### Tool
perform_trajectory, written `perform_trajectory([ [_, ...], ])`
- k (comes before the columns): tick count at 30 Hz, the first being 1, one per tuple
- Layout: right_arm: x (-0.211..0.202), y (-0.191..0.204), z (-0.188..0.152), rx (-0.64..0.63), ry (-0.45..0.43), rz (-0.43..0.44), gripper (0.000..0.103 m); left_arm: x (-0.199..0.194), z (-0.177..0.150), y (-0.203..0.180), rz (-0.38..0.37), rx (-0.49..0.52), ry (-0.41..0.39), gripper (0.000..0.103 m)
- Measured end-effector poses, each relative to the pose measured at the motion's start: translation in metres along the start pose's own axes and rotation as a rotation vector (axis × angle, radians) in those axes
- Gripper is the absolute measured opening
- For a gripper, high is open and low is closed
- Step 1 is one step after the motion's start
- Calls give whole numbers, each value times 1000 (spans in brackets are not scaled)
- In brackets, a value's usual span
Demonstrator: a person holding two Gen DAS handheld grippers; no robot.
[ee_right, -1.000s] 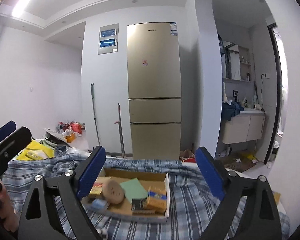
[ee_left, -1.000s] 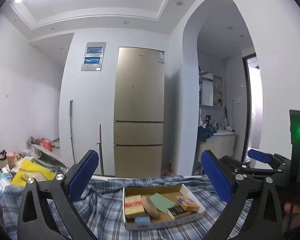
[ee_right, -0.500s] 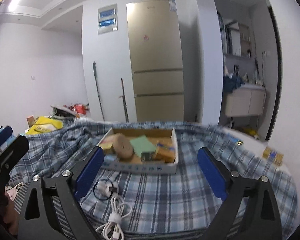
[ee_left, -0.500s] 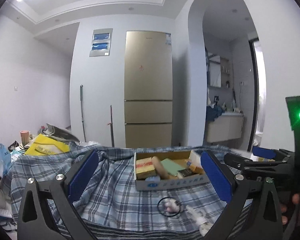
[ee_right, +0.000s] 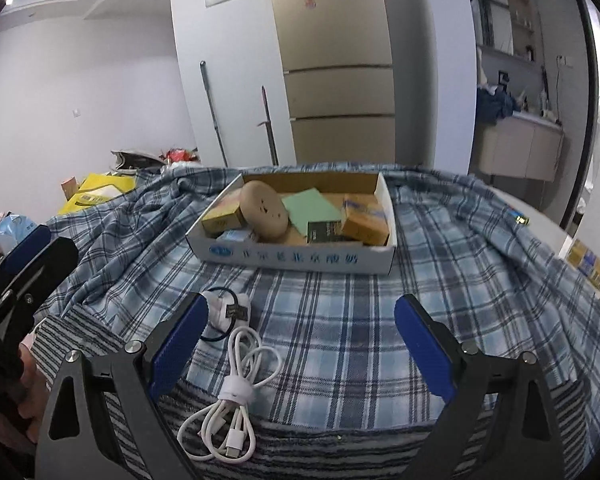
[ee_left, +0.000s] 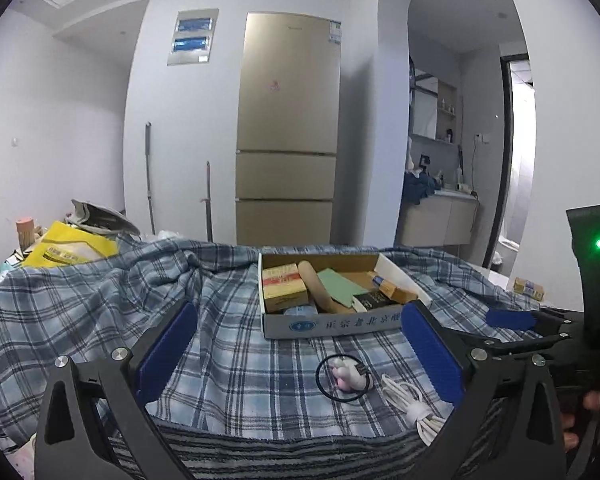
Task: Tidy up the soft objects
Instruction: 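Close the right gripper on the coiled white USB cable, then lift the white cable with the right gripper while the left approaches the white plush item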
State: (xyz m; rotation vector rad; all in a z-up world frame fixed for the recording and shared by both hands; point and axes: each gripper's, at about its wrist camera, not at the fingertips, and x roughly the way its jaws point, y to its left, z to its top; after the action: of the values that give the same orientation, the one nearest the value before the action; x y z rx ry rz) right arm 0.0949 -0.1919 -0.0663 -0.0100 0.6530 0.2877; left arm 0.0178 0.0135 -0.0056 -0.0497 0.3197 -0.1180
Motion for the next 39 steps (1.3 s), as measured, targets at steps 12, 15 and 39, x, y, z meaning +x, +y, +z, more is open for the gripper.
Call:
perform_trajectory([
  [12,51,12,-22,77,384,251,45,0,0,5,-2,-26,17,103],
  [15,59,19,-29,57,420,246,32,-2,-1,-1,-1,1,4,103],
  [39,16,-11,30,-101,5,-19,19,77,16,-26,-121,154,326,103],
])
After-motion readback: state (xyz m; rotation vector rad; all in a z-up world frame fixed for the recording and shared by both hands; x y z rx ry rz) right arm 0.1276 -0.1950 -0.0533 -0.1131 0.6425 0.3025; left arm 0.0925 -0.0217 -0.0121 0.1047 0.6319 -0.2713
